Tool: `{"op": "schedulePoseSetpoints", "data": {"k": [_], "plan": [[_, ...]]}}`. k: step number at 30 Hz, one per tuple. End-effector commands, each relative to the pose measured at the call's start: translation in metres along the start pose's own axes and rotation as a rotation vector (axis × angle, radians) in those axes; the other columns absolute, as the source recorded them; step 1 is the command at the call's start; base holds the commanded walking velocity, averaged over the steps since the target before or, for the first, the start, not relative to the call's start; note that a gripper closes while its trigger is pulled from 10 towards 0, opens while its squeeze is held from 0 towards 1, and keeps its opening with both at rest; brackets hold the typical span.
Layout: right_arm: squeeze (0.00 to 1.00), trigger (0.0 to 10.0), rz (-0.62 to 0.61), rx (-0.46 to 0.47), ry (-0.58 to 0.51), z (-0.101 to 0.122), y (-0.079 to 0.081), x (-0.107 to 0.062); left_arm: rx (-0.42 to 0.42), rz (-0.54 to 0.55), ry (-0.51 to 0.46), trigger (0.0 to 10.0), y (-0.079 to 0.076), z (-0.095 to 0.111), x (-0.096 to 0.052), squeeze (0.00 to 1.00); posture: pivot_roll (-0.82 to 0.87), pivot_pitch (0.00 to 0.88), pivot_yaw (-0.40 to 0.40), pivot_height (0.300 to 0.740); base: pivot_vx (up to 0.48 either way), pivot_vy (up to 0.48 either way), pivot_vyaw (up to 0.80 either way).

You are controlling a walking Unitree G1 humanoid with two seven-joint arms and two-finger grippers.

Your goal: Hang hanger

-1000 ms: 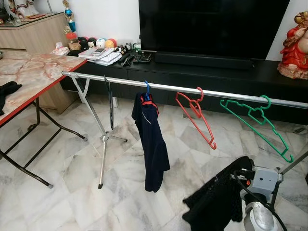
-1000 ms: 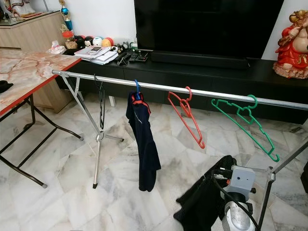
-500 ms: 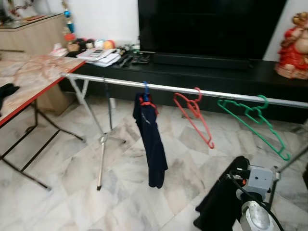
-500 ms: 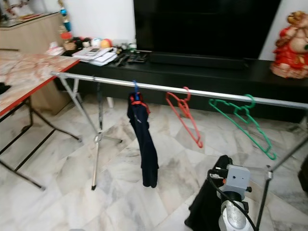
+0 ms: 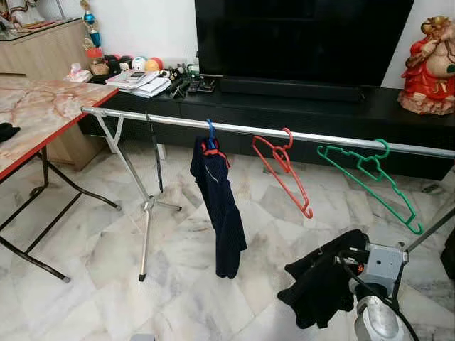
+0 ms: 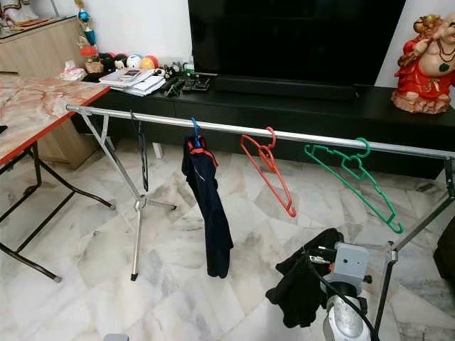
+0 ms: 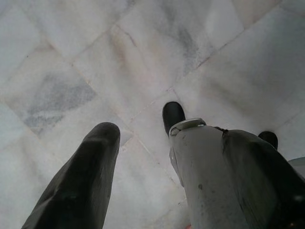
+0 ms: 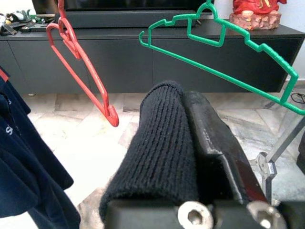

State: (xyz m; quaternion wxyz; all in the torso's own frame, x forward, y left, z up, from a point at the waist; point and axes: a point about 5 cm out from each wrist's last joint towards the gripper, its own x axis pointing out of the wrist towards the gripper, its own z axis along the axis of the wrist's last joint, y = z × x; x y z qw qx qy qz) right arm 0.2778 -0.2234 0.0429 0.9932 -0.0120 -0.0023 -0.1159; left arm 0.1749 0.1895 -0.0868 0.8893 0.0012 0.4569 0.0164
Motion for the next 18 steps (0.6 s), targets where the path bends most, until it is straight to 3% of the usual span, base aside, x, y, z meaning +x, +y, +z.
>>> {"op": "schedulePoseSetpoints", "data": {"k": [1,18], "plan": [[0.00,10.0,0.008,0.002,-0.042,0.009,0.004,0.005,0.005,-0.001,0.029,10.0,0.000,-0.004,0.000,0.00,-0.02,0.029,0.011,0.740,0.251,0.000,0.00],[0.00,10.0,0.011,0.009,-0.040,0.009,0.005,0.006,0.007,-0.014,0.065,10.0,-0.011,-0.024,-0.004,0.00,-0.02,0.032,0.010,0.740,0.258,0.000,0.00]]}}
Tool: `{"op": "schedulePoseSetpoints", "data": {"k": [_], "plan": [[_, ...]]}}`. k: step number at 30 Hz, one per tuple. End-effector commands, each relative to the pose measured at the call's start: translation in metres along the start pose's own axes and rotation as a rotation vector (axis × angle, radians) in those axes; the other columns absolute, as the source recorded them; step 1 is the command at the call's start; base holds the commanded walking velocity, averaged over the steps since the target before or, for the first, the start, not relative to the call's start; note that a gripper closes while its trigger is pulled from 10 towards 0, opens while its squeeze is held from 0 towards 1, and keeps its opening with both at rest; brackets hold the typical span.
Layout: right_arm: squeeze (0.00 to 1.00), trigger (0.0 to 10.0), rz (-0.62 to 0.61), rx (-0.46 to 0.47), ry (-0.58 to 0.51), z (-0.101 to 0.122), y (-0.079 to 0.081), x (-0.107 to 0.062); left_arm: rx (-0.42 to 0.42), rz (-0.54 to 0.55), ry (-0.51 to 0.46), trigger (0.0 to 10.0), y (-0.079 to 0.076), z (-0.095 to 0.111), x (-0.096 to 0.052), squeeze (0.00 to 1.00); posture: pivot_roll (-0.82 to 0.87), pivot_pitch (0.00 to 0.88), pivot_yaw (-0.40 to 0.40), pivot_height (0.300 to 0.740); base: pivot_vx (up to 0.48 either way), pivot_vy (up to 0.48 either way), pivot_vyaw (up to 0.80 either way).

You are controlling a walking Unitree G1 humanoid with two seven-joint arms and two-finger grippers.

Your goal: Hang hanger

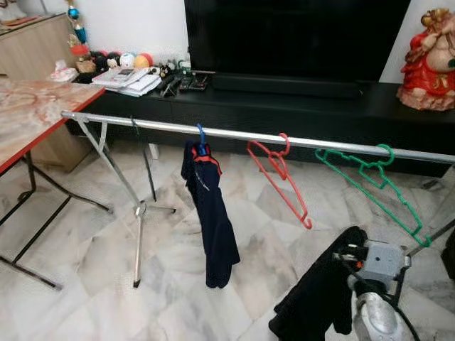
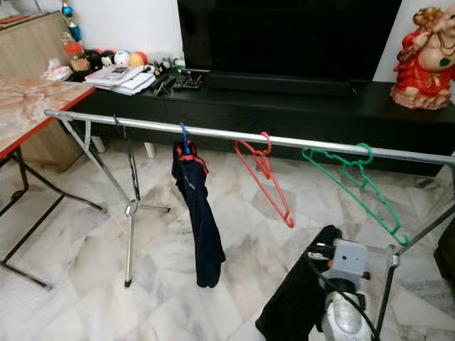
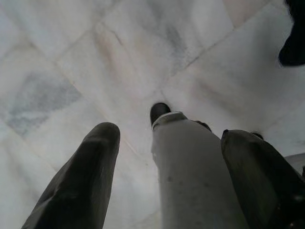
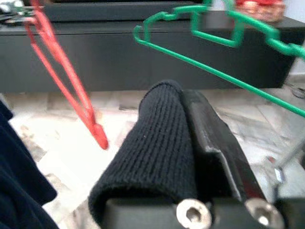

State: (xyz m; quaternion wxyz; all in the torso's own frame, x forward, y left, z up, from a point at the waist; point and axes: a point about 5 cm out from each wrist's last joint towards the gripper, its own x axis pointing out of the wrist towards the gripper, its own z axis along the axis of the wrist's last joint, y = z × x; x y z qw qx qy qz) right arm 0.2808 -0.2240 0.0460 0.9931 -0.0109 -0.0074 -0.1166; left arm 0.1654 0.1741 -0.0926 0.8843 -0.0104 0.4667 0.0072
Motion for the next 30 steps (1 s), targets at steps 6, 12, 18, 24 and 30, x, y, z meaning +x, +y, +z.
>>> {"op": "schedulePoseSetpoints", "data": {"k": [6,12,18,24,30], "plan": [[0.00,10.0,0.013,0.009,-0.021,0.004,0.006,0.002,0.018,0.013,0.051,10.0,0.005,-0.017,-0.004,0.00,-0.02,0.032,0.010,0.740,0.261,0.000,0.00],[0.00,10.0,0.009,0.011,-0.015,0.003,0.006,0.002,0.019,0.015,0.063,10.0,0.007,-0.024,-0.006,0.00,-0.02,0.033,0.010,0.740,0.259,0.000,0.00],[0.00,10.0,0.008,0.012,-0.012,0.003,0.006,0.002,0.020,0.014,0.063,10.0,0.007,-0.023,-0.006,0.00,-0.02,0.034,0.011,0.740,0.261,0.000,0.00],[0.00,10.0,0.009,0.012,-0.009,0.002,0.006,0.002,0.022,0.012,0.059,10.0,0.007,-0.021,-0.005,0.00,-0.02,0.034,0.010,0.740,0.258,0.000,0.00],[0.00,10.0,0.009,0.011,-0.001,0.000,0.006,0.001,0.023,0.011,0.061,10.0,0.008,-0.022,-0.006,0.00,-0.02,0.034,0.009,0.740,0.257,0.000,0.00]]}}
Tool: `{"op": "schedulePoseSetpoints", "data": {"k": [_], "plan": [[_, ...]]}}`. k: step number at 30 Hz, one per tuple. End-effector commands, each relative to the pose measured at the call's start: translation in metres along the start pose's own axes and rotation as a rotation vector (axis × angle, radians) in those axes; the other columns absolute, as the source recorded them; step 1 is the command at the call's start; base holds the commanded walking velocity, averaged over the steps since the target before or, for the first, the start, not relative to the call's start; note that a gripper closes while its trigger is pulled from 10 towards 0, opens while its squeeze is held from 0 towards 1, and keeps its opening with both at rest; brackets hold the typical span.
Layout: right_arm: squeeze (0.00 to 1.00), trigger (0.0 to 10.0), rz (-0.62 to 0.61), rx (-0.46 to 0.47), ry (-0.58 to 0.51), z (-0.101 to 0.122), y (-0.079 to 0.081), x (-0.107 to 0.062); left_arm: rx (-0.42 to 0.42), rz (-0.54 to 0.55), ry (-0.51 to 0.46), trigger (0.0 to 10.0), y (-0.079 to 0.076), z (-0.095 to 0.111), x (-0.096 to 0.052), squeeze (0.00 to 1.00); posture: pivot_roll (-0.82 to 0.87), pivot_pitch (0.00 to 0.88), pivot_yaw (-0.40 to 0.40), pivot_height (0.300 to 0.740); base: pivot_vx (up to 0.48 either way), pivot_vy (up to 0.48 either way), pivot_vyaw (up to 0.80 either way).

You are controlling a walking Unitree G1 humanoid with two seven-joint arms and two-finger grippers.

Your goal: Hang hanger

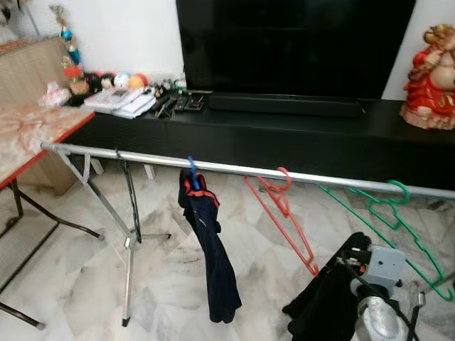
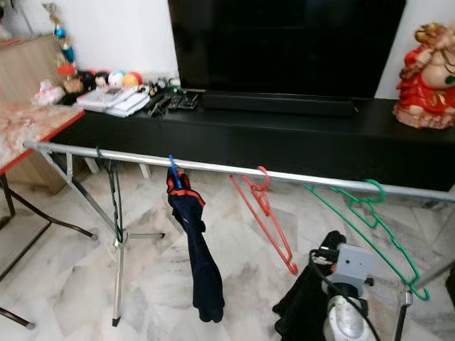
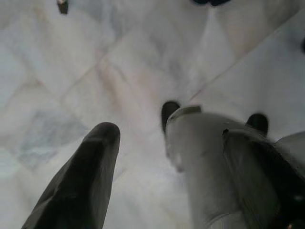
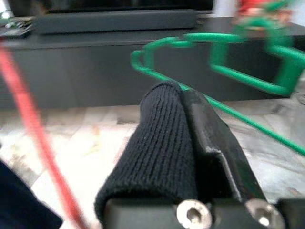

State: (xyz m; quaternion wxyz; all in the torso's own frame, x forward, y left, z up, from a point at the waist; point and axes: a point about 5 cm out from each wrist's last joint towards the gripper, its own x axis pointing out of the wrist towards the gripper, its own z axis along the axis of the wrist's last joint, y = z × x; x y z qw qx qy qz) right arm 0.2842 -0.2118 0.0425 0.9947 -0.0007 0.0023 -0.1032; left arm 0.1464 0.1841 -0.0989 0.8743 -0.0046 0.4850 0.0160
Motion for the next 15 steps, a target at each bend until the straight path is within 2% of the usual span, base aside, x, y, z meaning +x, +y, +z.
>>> {"op": "schedulePoseSetpoints", "data": {"k": [1,5,15], "plan": [[0.00,10.0,-0.017,-0.008,-0.020,0.0032,-0.0069,0.0004,0.021,-0.010,0.021,10.0,-0.0026,-0.0035,-0.0002,0.00,-0.02,0.034,0.009,0.740,0.259,0.000,0.00],[0.00,10.0,-0.017,-0.009,-0.016,0.0022,-0.0072,0.0000,0.022,-0.010,0.023,10.0,-0.0022,-0.0048,-0.0006,0.00,-0.02,0.035,0.009,0.740,0.257,0.000,0.00],[0.00,10.0,-0.012,-0.010,-0.014,0.0021,-0.0063,0.0003,0.040,-0.003,0.022,10.0,0.0039,-0.0044,-0.0011,0.00,-0.02,0.034,0.009,0.740,0.000,0.000,0.00]]}}
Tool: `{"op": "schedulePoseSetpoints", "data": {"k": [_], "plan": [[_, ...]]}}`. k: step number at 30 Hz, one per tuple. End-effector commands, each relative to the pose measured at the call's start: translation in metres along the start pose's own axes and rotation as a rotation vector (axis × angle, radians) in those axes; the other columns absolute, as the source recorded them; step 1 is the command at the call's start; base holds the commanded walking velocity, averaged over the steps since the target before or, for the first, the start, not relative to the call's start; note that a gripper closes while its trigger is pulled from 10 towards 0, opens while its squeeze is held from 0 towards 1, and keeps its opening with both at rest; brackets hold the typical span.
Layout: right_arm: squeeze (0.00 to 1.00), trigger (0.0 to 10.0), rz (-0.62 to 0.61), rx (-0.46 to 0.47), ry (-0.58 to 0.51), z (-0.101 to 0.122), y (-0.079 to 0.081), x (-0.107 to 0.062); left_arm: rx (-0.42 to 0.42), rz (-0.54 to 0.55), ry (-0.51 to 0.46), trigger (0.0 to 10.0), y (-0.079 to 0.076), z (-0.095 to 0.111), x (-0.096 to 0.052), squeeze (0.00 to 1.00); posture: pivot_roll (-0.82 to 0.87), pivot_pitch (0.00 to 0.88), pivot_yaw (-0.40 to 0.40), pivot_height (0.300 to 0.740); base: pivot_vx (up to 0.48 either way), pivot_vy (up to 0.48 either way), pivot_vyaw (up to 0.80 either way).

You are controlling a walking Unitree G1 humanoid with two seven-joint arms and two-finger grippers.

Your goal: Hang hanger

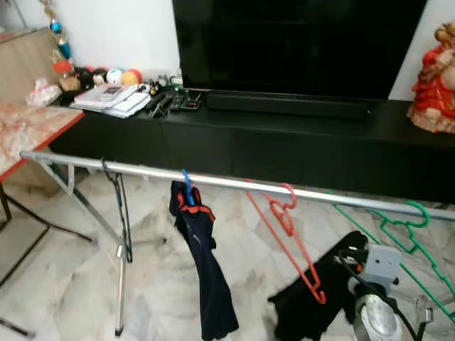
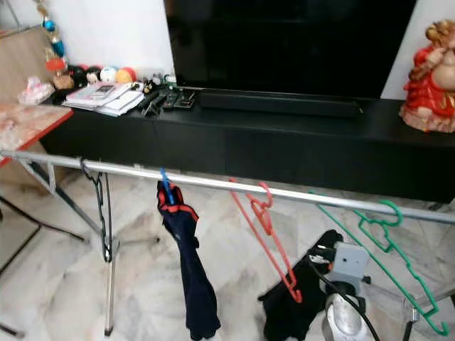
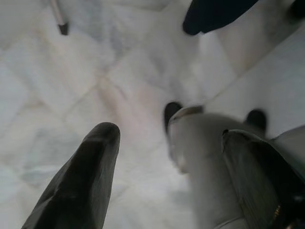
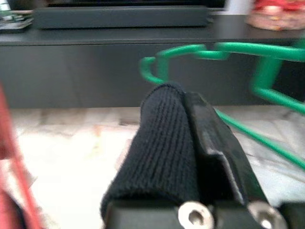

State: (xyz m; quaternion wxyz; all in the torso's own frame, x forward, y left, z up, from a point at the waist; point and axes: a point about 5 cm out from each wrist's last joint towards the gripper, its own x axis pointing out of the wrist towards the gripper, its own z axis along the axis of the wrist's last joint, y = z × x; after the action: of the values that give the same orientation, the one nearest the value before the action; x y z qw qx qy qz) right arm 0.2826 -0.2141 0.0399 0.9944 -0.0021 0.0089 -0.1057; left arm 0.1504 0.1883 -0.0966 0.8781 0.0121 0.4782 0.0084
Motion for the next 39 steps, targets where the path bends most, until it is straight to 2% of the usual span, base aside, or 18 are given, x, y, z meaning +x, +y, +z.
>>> {"op": "schedulePoseSetpoints", "data": {"k": [1,7,10,15,26,39], "plan": [[0.00,10.0,-0.006,-0.006,-0.027,0.005,-0.004,0.001,0.004,-0.006,0.033,10.0,0.000,-0.007,-0.001,0.00,-0.02,0.035,0.008,0.740,0.000,0.000,0.00],[0.00,10.0,0.001,-0.006,-0.010,0.001,-0.003,0.000,0.024,-0.021,0.008,10.0,-0.005,0.008,0.003,0.00,-0.03,0.035,0.008,0.740,0.000,-0.090,0.00],[0.00,10.0,0.009,-0.015,0.034,-0.007,-0.003,-0.004,0.028,-0.024,-0.004,10.0,-0.005,0.016,0.004,0.00,-0.03,0.035,0.007,0.740,0.000,-0.321,0.00],[0.00,10.0,0.008,-0.023,0.076,-0.015,-0.005,-0.007,0.025,-0.022,-0.008,10.0,-0.005,0.017,0.005,0.00,-0.02,0.036,0.006,0.740,0.000,-0.359,0.00],[0.00,10.0,0.014,-0.025,0.092,-0.018,-0.003,-0.008,0.028,-0.025,-0.012,10.0,-0.006,0.019,0.005,0.00,-0.02,0.037,0.007,0.740,0.000,-0.395,0.00],[0.00,10.0,0.033,-0.040,0.240,-0.047,0.000,-0.027,0.021,-0.025,-0.003,10.0,-0.007,0.015,0.004,0.00,-0.02,0.038,0.004,0.740,0.000,-0.430,0.00]]}}
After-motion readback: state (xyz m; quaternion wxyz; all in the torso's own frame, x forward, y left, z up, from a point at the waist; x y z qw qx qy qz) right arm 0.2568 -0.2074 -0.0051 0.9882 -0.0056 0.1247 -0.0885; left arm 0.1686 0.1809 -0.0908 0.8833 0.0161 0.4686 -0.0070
